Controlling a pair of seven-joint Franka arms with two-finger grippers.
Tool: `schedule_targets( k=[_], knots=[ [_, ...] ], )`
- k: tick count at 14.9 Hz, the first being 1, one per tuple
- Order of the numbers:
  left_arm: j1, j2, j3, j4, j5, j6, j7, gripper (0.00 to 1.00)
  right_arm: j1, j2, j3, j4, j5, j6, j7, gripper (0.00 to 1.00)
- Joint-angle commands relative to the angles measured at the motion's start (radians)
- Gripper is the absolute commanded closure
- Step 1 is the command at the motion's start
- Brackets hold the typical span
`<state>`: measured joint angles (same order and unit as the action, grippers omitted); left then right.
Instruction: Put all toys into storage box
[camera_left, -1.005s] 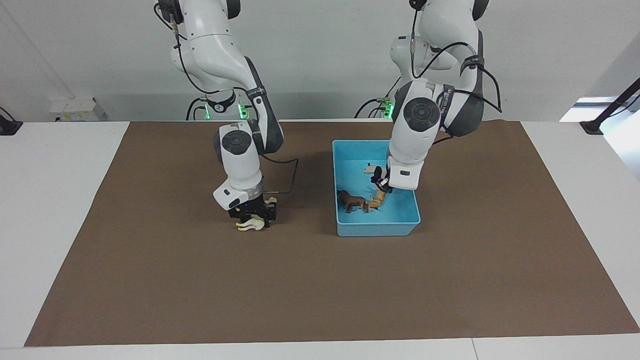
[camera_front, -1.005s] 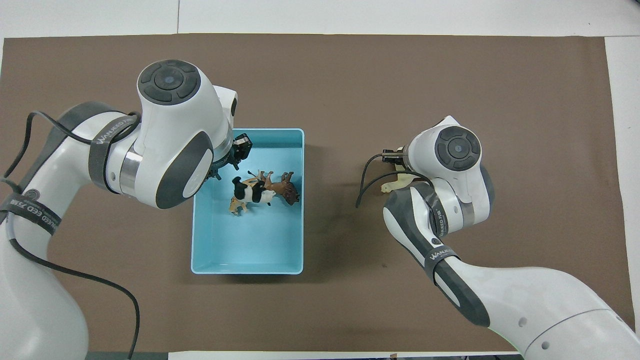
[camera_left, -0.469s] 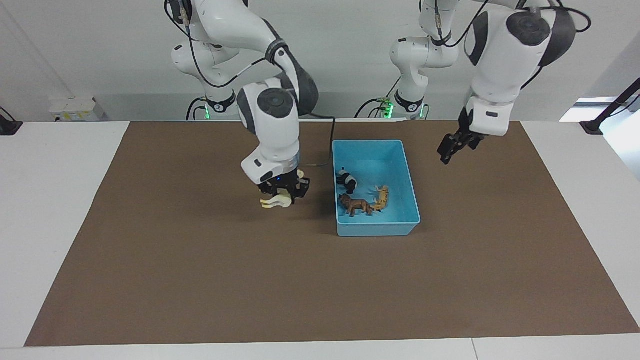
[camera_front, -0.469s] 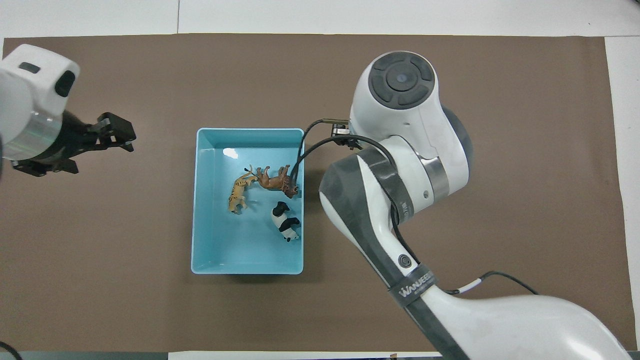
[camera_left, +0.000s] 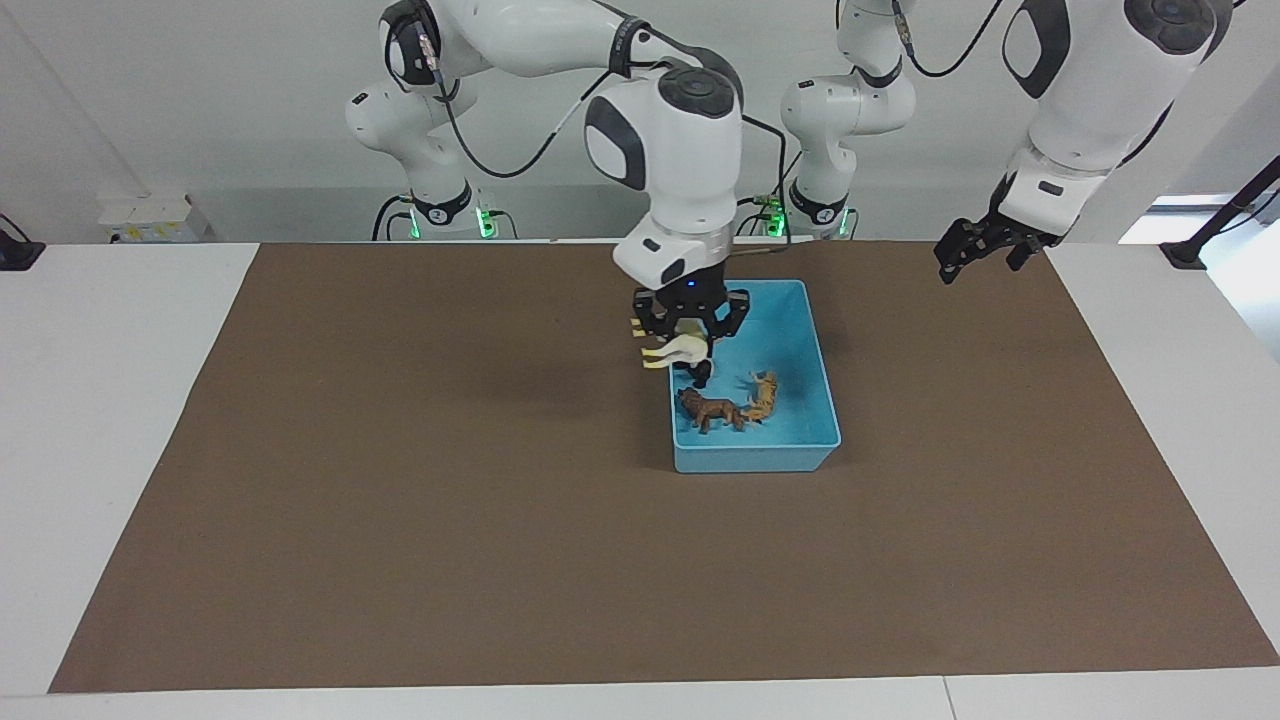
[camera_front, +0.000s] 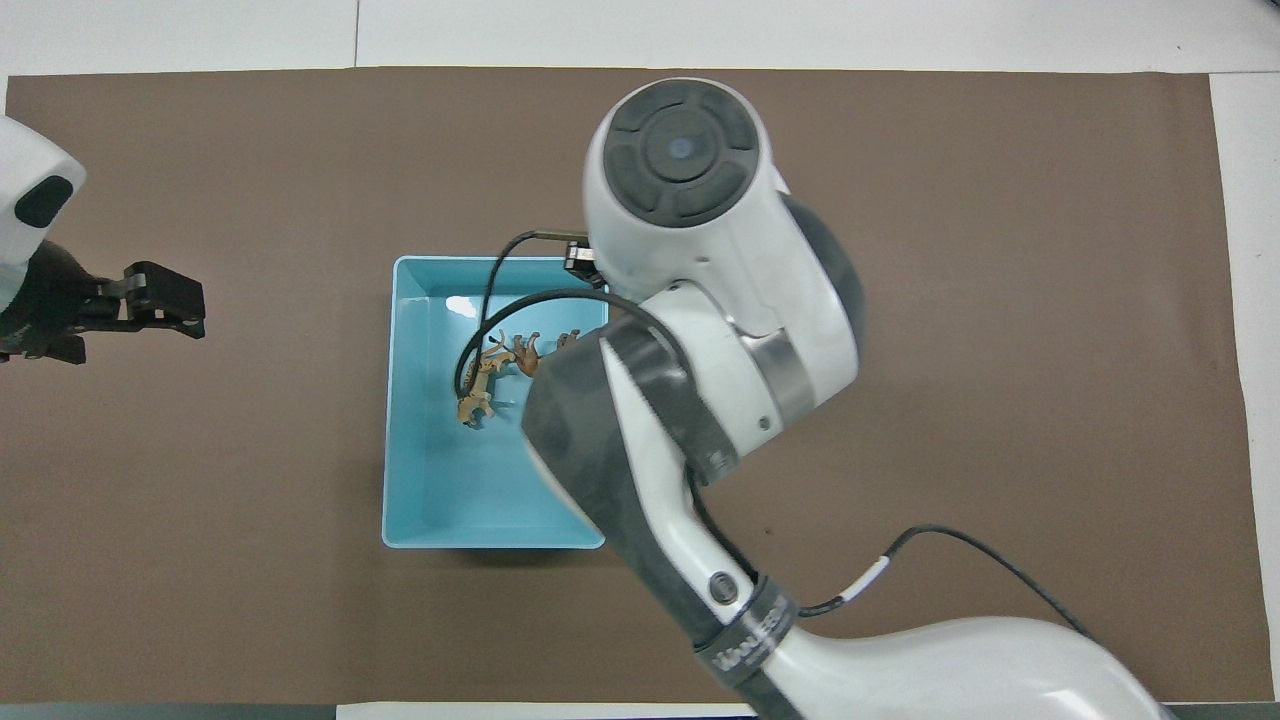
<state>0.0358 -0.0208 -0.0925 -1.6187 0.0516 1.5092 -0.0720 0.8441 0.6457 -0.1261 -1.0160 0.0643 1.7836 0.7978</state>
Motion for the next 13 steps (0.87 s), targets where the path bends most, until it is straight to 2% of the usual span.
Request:
schedule_targets(
  k=[1, 3, 4, 9, 13],
  knots=[
    [0.001, 0.016, -0.013, 0.020, -0.013, -0.030, 0.029, 0.00, 0.010, 0.049, 0.003, 0.016, 0.015, 0.043, 0.000, 1.00],
    [-0.005, 0.036, -0.012, 0.022, -0.019, -0.023, 0.046, 0.00, 0.021, 0.042, 0.003, -0.013, 0.017, 0.071, 0.000, 1.00],
    [-0.008, 0.045, -0.010, 0.023, -0.033, -0.030, 0.049, 0.00, 0.024, 0.042, 0.003, -0.015, 0.015, 0.076, 0.001, 0.01],
    [-0.042, 0.056, -0.001, 0.026, -0.065, -0.041, 0.051, 0.00, 0.010, 0.038, -0.006, -0.003, 0.011, 0.036, 0.064, 0.00],
    [-0.045, 0.055, 0.000, 0.030, -0.061, -0.040, 0.051, 0.00, -0.043, -0.061, -0.072, -0.016, -0.035, -0.003, 0.038, 0.00]
  ],
)
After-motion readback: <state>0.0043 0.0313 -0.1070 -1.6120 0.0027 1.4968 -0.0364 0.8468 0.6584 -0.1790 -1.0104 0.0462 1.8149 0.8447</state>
